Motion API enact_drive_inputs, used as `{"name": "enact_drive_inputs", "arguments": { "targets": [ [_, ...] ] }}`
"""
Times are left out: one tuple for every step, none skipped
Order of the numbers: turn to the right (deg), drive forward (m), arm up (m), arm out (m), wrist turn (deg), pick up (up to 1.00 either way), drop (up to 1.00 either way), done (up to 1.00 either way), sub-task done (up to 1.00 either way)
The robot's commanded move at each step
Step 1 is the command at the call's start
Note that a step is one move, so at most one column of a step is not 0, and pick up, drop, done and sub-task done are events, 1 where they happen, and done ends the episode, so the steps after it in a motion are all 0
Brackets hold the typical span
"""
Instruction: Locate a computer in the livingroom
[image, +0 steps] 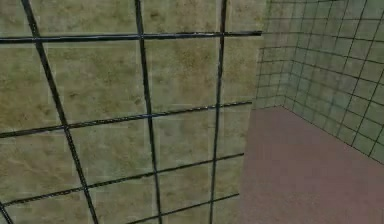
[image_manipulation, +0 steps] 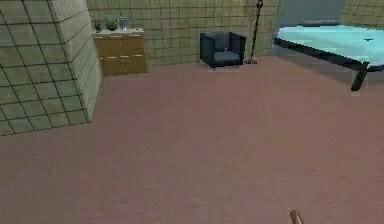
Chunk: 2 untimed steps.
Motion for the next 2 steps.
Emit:
{"name": "enact_drive_inputs", "arguments": {
  "targets": [
    [-45.0, 0.0, 0.0, 0.0, 0.0, 0.0, 0.0, 0.0, 0.0],
    [45.0, 0.0, 0.0, 0.0, 0.0, 0.0, 0.0, 0.0, 0.0]
  ]
}}
